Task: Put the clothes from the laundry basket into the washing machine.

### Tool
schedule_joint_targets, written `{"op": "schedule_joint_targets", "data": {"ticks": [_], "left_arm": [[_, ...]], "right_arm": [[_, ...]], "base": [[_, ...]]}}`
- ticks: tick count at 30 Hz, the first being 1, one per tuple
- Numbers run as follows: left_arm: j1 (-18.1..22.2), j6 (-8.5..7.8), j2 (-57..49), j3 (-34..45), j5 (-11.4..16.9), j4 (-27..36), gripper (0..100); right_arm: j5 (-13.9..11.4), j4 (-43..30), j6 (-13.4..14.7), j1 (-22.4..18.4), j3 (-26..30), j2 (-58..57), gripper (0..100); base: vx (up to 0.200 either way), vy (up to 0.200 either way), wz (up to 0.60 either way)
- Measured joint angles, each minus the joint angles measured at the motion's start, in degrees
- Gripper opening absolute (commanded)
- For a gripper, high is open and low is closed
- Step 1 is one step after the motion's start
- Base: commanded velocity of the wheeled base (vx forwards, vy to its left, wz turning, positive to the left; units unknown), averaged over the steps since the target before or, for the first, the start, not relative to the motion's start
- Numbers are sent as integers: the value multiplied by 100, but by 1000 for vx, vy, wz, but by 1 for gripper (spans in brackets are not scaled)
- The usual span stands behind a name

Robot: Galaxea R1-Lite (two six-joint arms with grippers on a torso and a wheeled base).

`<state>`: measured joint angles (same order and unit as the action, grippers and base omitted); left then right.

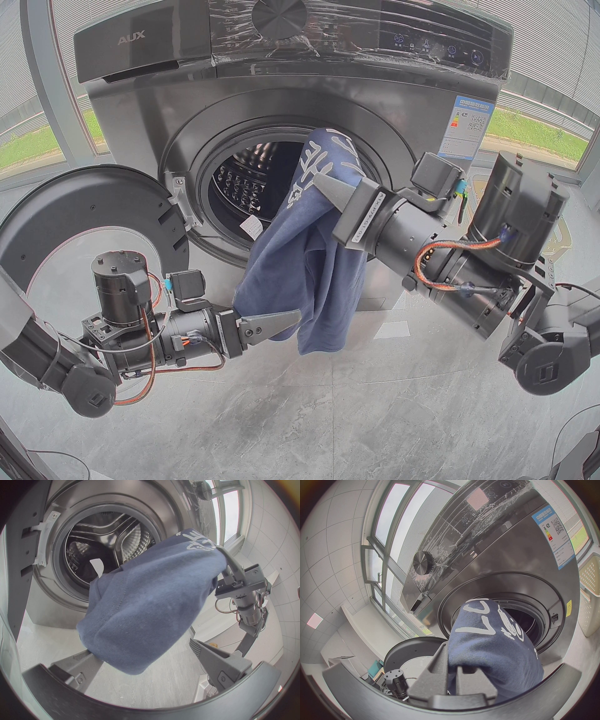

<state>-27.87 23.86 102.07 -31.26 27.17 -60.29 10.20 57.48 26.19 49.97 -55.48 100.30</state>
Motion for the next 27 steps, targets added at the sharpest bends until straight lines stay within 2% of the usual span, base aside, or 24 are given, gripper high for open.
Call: {"op": "schedule_joint_targets", "data": {"ticks": [6, 7, 12, 27], "left_arm": [[-151, -10, -111, 183, -40, -145, 100], [-178, -10, -133, 210, -63, -162, 0], [-280, -7, -199, 288, -400, -351, 0], [-327, -13, -229, 549, -444, -774, 0]], "right_arm": [[0, 0, 0, 2, 2, 0, 0], [0, 0, 0, 2, 2, 0, 0], [0, 2, 0, 0, 2, 9, 0], [0, 2, 2, 2, 11, 24, 0]], "base": [[0, 0, 0], [0, 0, 0], [0, 0, 0], [0, 0, 0]]}}
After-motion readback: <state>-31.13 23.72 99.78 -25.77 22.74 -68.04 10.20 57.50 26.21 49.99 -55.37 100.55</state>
